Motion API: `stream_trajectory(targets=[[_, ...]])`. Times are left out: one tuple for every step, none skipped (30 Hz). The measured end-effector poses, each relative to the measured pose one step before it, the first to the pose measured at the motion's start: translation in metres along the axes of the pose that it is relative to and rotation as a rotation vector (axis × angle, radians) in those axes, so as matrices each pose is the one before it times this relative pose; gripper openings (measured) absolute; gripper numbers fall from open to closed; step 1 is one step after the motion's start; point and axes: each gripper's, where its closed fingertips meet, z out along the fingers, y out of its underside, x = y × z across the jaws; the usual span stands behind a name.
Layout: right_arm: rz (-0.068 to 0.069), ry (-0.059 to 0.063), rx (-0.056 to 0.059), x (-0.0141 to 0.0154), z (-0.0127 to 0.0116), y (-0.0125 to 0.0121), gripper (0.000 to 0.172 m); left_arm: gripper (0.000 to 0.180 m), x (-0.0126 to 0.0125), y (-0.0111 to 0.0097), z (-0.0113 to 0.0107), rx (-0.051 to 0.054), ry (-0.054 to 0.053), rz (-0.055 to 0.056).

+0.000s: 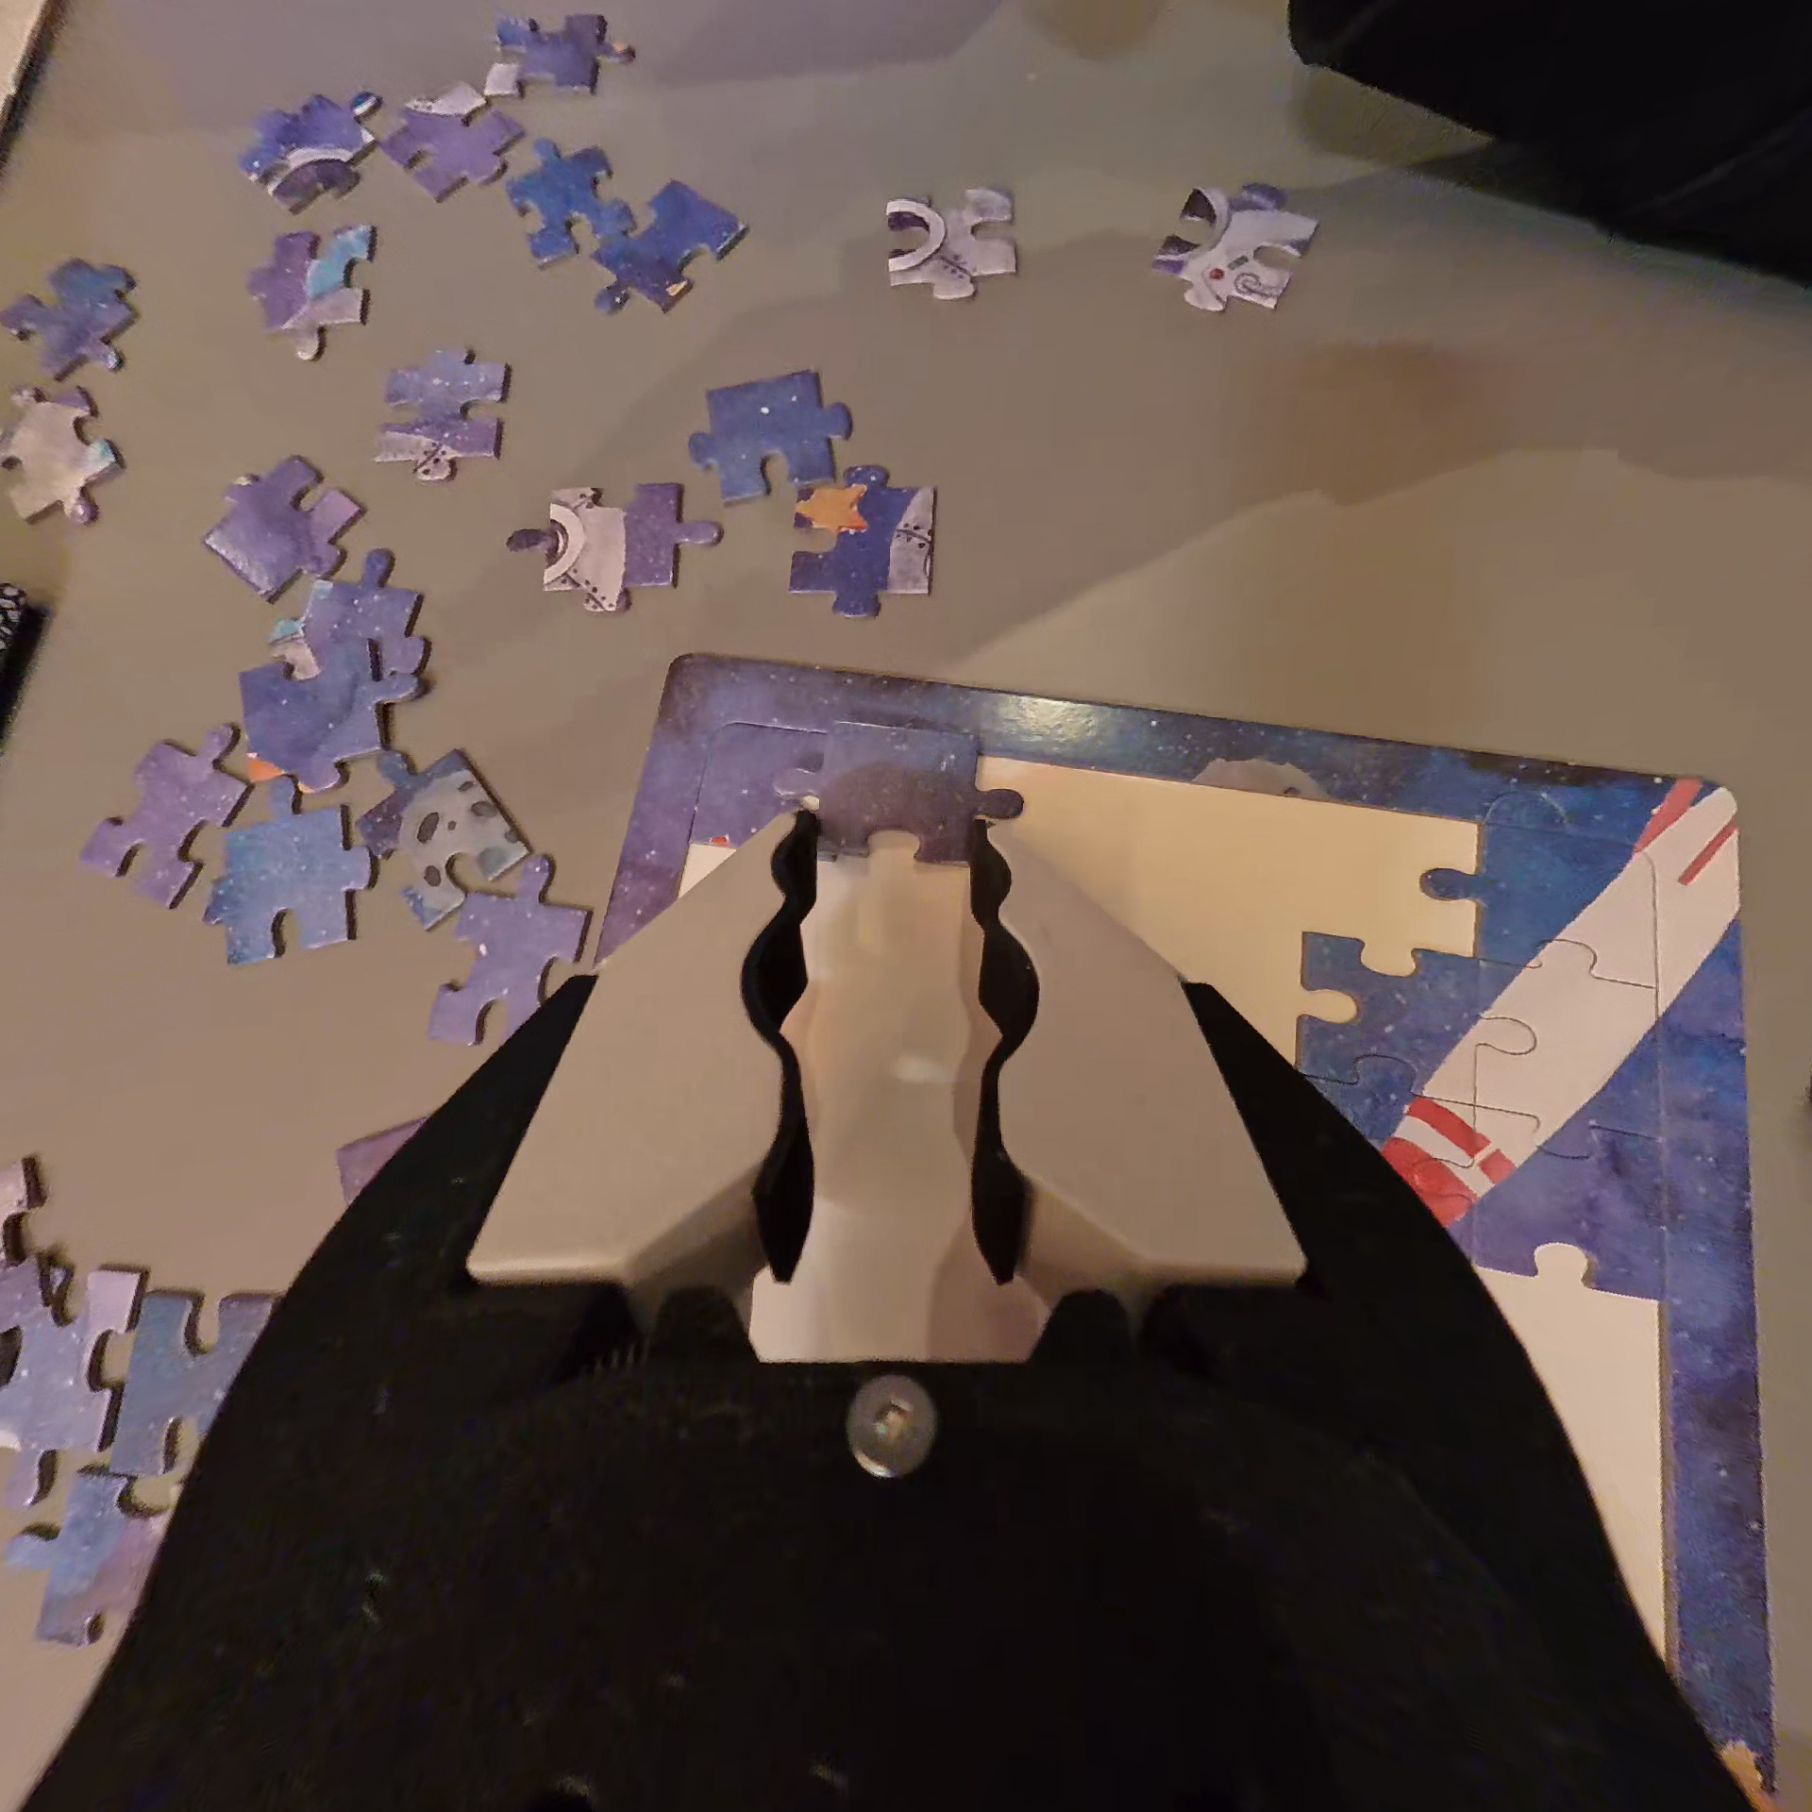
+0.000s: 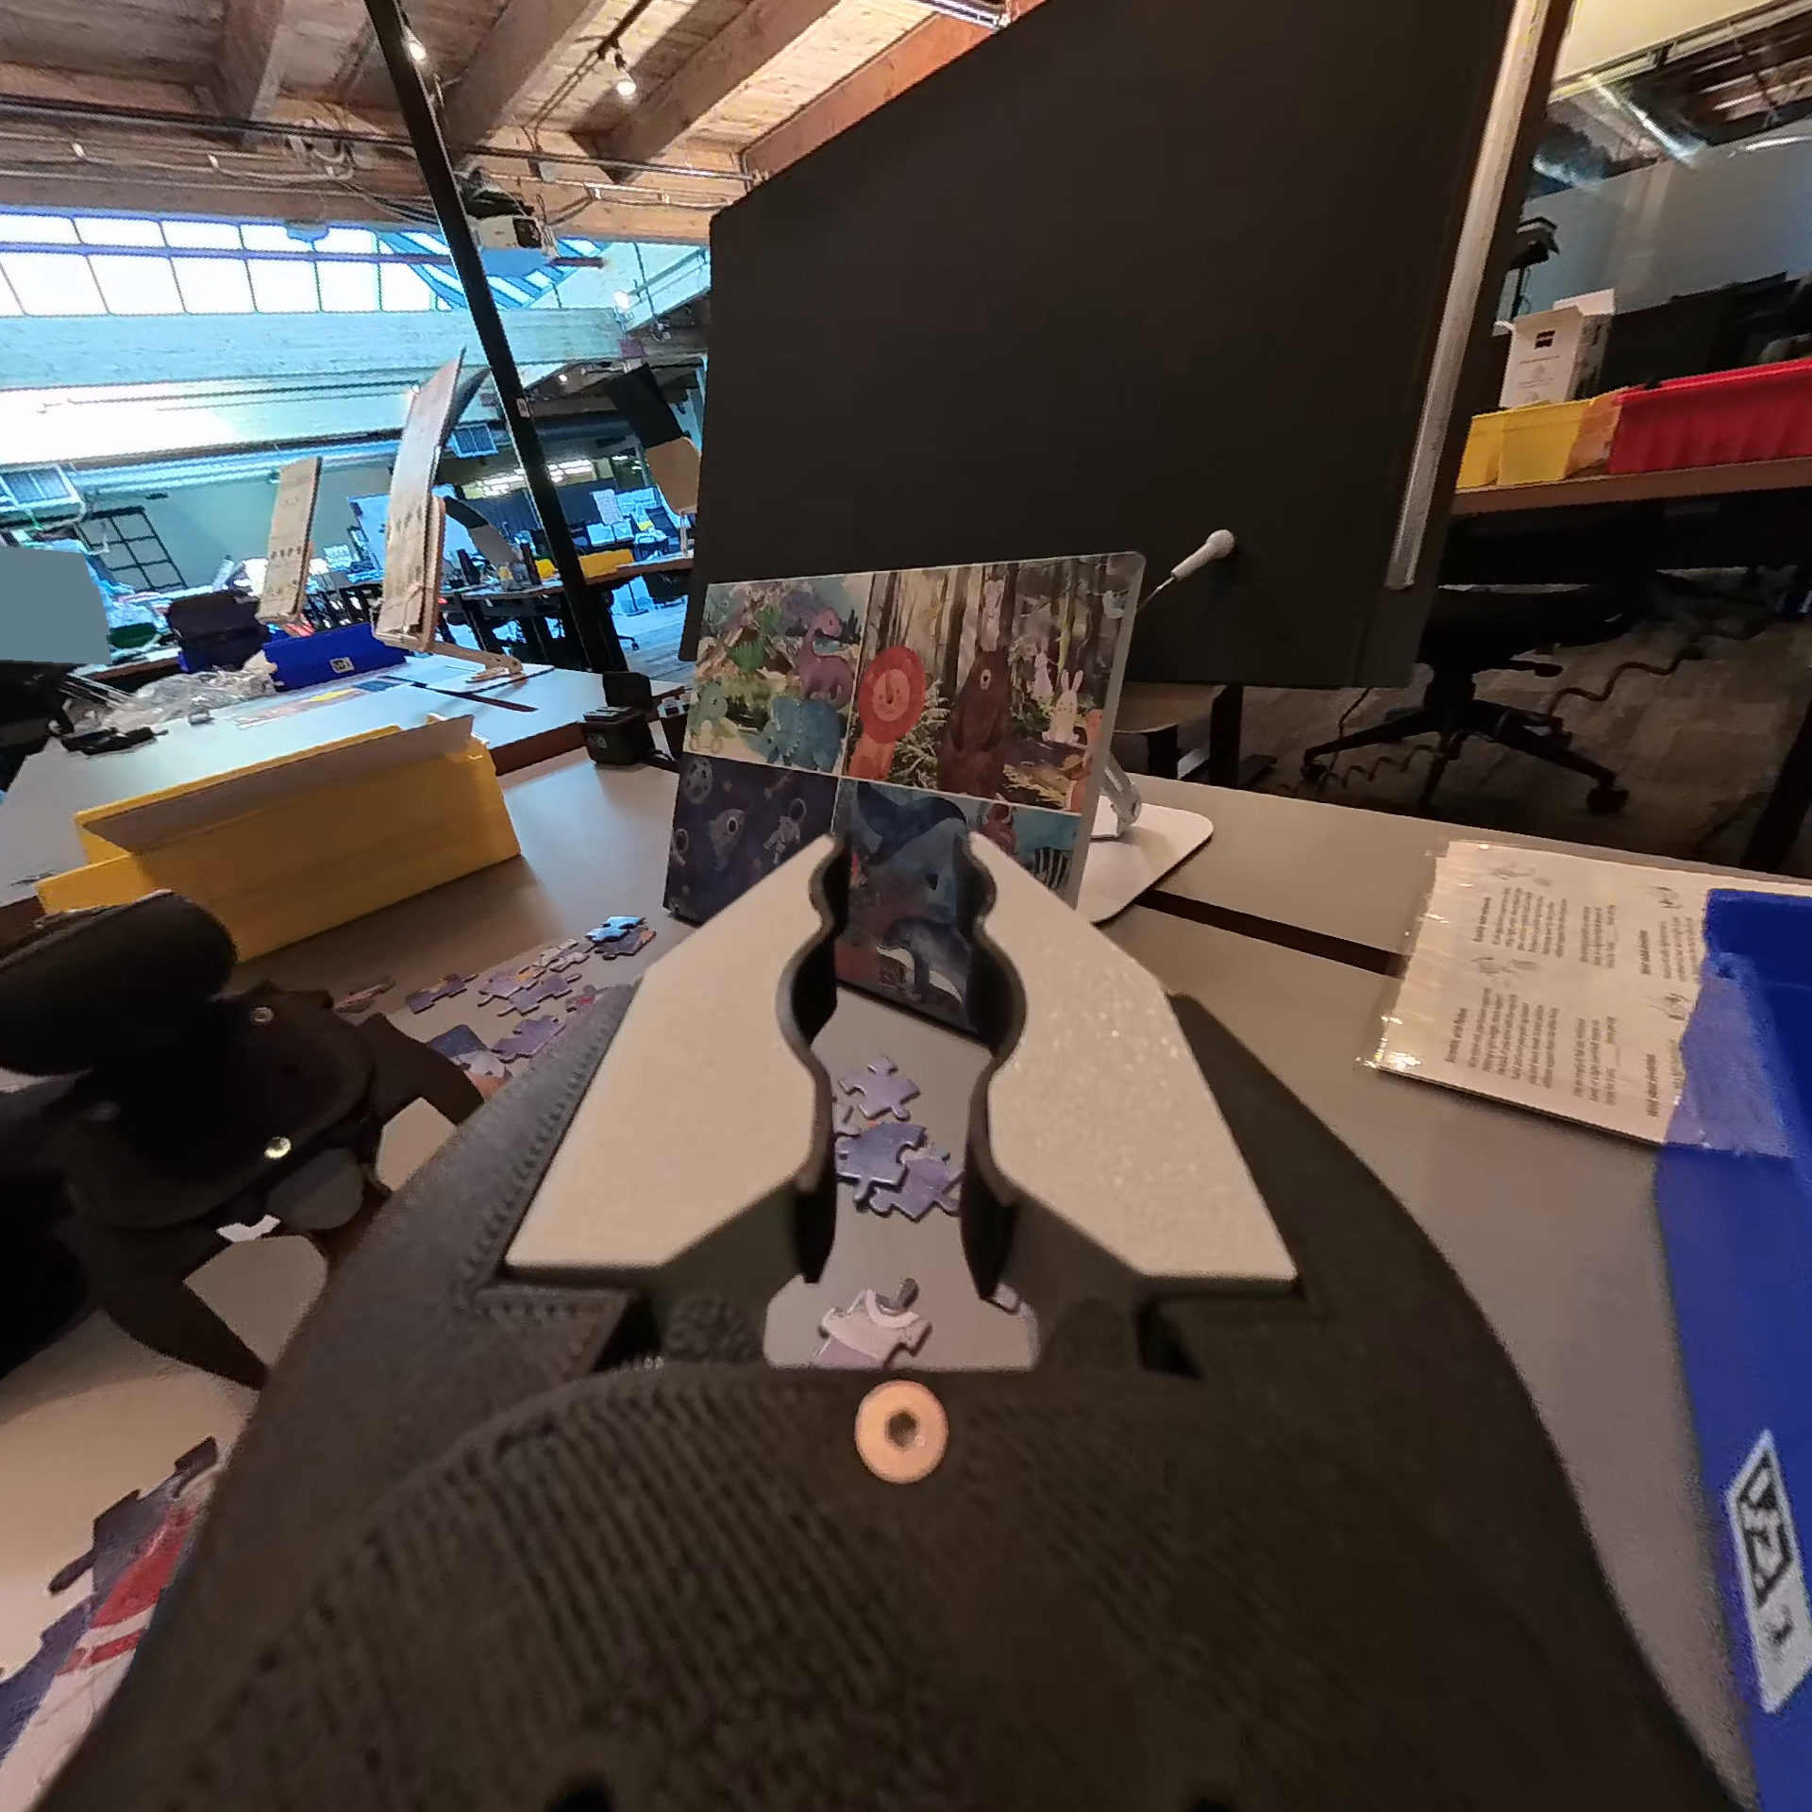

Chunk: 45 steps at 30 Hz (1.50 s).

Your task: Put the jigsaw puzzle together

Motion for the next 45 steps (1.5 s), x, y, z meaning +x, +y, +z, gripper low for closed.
stream_trajectory(targets=[[0.0066, -0.0040, 0.0041, -0.00040, -0.00032, -0.00062, 0.018, 0.031, -0.00047, 0.00023, 0.00007, 0.0010, 0.0011, -0.0031], [0.0064, -0.0037, 0.0039, -0.00017, -0.00021, -0.00062, 0.018, 0.032, -0.00077, 0.00019, -0.00004, 0.0026, -0.0023, -0.0017], [0.0058, -0.0027, 0.0033, -0.00008, -0.00028, -0.00043, 0.018, 0.033, -0.00030, -0.00003, -0.00038, 0.0044, 0.0004, -0.0025], [0.0051, -0.0014, 0.0026, 0.00024, -0.00021, -0.00034, 0.018, 0.034, 0.00034, -0.00006, -0.00050, 0.0044, 0.0047, -0.0041], [0.0051, -0.0011, 0.0020, 0.00040, -0.00016, -0.00007, 0.018, 0.035, 0.00008, 0.00000, -0.00056, 0.0043, 0.0032, -0.0045], [0.0056, -0.0016, 0.0014, 0.00030, -0.00011, 0.00012, 0.018, 0.035, -0.00072, -0.00005, -0.00067, 0.0045, -0.0025, -0.0036], [0.0059, -0.0023, 0.0010, 0.00017, 0.00004, 0.00030, 0.018, 0.035, -0.00068, 0.00022, -0.00056, 0.0028, -0.0026, -0.0022], [0.0062, -0.0027, 0.0006, 0.00008, 0.00021, 0.00037, 0.018, 0.035, -0.00038, 0.00034, -0.00033, 0.0019, -0.0001, -0.0023], [0.0062, -0.0032, -0.0001, 0.00000, 0.00034, 0.00058, 0.018, 0.035, -0.00016, 0.00015, 0.00001, 0.0021, 0.0014, -0.0031], [0.0056, -0.0038, -0.0011, -0.00026, 0.00044, 0.00078, 0.018, 0.035, 0.00035, 0.00026, 0.00028, 0.0006, 0.0028, -0.0021], [0.0042, -0.0032, -0.0019, -0.00030, 0.00046, 0.00084, 0.018, 0.035, 0.00017, 0.00055, 0.00052, -0.0029, 0.0011, 0.0004], [0.0023, -0.0021, -0.0023, -0.00026, 0.00052, 0.00075, 0.018, 0.035, 0.00019, 0.00055, 0.00033, -0.0027, -0.0006, 0.0025], [0.0004, -0.0009, -0.0024, -0.00016, 0.00040, 0.00070, 0.018, 0.034, 0.00019, -0.00041, 0.00011, 0.0017, -0.0012, 0.0030], [-0.0007, 0.0002, -0.0022, -0.00003, 0.00031, 0.00058, 0.019, 0.034, 0.00047, -0.00053, -0.00007, 0.0038, 0.0005, 0.0031], [-0.0006, 0.0001, -0.0018, 0.00004, 0.00026, 0.00040, 0.018, 0.034, 0.00033, -0.00063, -0.00012, 0.0039, 0.0003, 0.0027], [0.0002, -0.0006, -0.0013, -0.00011, 0.00020, 0.00031, 0.018, 0.034, 0.00007, -0.00084, 0.00000, 0.0054, -0.0001, 0.0036], [0.0010, -0.0012, -0.0005, -0.00024, 0.00015, 0.00020, 0.019, 0.034, 0.00035, -0.00133, -0.00011, 0.0072, 0.0007, 0.0068], [0.0014, -0.0015, 0.0000, -0.00030, 0.00009, 0.00010, 0.018, 0.034, 0.00069, -0.00124, 0.00002, 0.0060, 0.0025, 0.0088], [0.0011, -0.0014, 0.0001, -0.00030, 0.00020, 0.00001, 0.018, 0.035, 0.00072, -0.00115, 0.00028, 0.0034, 0.0025, 0.0094], [0.0005, -0.0010, -0.0005, -0.00017, 0.00016, 0.00019, 0.018, 0.035, 0.00059, -0.00071, 0.00072, -0.0003, 0.0020, 0.0089], [0.0002, -0.0006, -0.0009, -0.00022, 0.00022, 0.00018, 0.018, 0.035, 0.00055, 0.00008, 0.00101, -0.0068, 0.0018, 0.0063], [0.0001, -0.0006, -0.0009, -0.00010, 0.00013, 0.00024, 0.018, 0.035, 0.00073, 0.00097, 0.00105, -0.0137, 0.0035, 0.0033], [0.0001, -0.0005, -0.0006, -0.00010, 0.00015, 0.00011, 0.018, 0.035, 0.00082, 0.00146, 0.00076, -0.0150, 0.0041, 0.0002], [0.0000, -0.0002, -0.0003, -0.00003, -0.00002, 0.00005, 0.018, 0.035, 0.00031, 0.00062, 0.00043, -0.0084, 0.0015, -0.0032], [0.0002, -0.0002, 0.0001, -0.00006, 0.00001, -0.00011, 0.018, 0.034, 0.00056, -0.00003, -0.00039, -0.0017, 0.0044, -0.0037], [0.0006, -0.0002, 0.0006, 0.00003, -0.00004, -0.00012, 0.018, 0.032, 0.00099, 0.00016, -0.00044, -0.0019, 0.0077, -0.0030], [0.0010, -0.0006, 0.0009, -0.00003, -0.00012, -0.00016, 0.018, 0.031, 0.00078, 0.00062, -0.00038, -0.0033, 0.0060, -0.0022], [0.0013, -0.0009, 0.0008, -0.00012, -0.00012, -0.00026, 0.018, 0.030, 0.00046, 0.00042, -0.00037, -0.0009, 0.0031, -0.0004], [0.0010, -0.0008, 0.0009, -0.00010, -0.00002, -0.00025, 0.018, 0.029, 0.00032, 0.00006, -0.00022, 0.0001, 0.0022, 0.0009], [0.0005, -0.0006, 0.0006, -0.00013, -0.00005, -0.00020, 0.018, 0.028, 0.00030, 0.00023, -0.00001, -0.0011, 0.0023, 0.0003], [0.0001, -0.0003, 0.0002, -0.00006, -0.00008, -0.00014, 0.018, 0.028, 0.00020, 0.00004, 0.00014, -0.0004, 0.0025, 0.0001], [0.0001, -0.0003, 0.0001, -0.00007, 0.00002, -0.00011, 0.018, 0.027, 0.00034, -0.00008, -0.00009, 0.0005, 0.0029, -0.0001], [0.0002, -0.0004, 0.0003, -0.00017, -0.00008, -0.00012, 0.018, 0.027, 0.00031, 0.00010, -0.00010, 0.0000, 0.0032, -0.0001], [0.0003, -0.0002, 0.0002, 0.00004, -0.00006, -0.00016, 0.018, 0.027, -0.00002, 0.00042, -0.00030, -0.0014, 0.0017, -0.0003], [0.0006, -0.0003, -0.0001, 0.00001, 0.00001, -0.00001, 0.018, 0.027, -0.00040, 0.00054, -0.00037, -0.0019, 0.0000, -0.0013], [0.0011, -0.0004, -0.0003, 0.00007, 0.00000, 0.00000, 0.018, 0.027, -0.00058, 0.00051, -0.00051, -0.0014, -0.0010, -0.0027], [0.0014, -0.0005, -0.0002, 0.00003, -0.00008, -0.00003, 0.018, 0.027, -0.00065, 0.00073, -0.00054, -0.0022, -0.0020, -0.0026], [0.0015, -0.0006, 0.0003, 0.00003, 0.00004, 0.00002, 0.018, 0.027, -0.00097, 0.00064, -0.00060, -0.0020, -0.0033, -0.0027], [0.0013, -0.0005, 0.0005, 0.00007, -0.00005, -0.00002, 0.018, 0.027, -0.00098, 0.00061, -0.00059, -0.0018, -0.0044, -0.0027], [0.0012, -0.0006, 0.0003, -0.00008, 0.00003, -0.00006, 0.018, 0.027, -0.00122, 0.00037, -0.00046, -0.0001, -0.0058, -0.0021], [0.0010, -0.0008, 0.0002, -0.00007, -0.00007, -0.00007, 0.018, 0.027, -0.00089, -0.00009, -0.00028, 0.0015, -0.0054, -0.0010], [0.0006, -0.0005, 0.0004, -0.00013, 0.00004, -0.00015, 0.018, 0.028, -0.00030, -0.00064, 0.00006, 0.0043, -0.0024, -0.0007], [0.0002, -0.0003, 0.0003, -0.00006, 0.00002, -0.00004, 0.019, 0.031, 0.00076, -0.00129, 0.00049, 0.0071, 0.0025, -0.0009], [0.0001, -0.0003, 0.0000, -0.00017, 0.00000, -0.00008, 0.019, 0.037, 0.00063, -0.00147, 0.00118, 0.0060, 0.0019, -0.0011], [0.0003, -0.0007, -0.0003, -0.00013, 0.00008, 0.00005, 0.018, 0.041, 0.00025, -0.00050, 0.00171, -0.0013, -0.0016, 0.0008]])
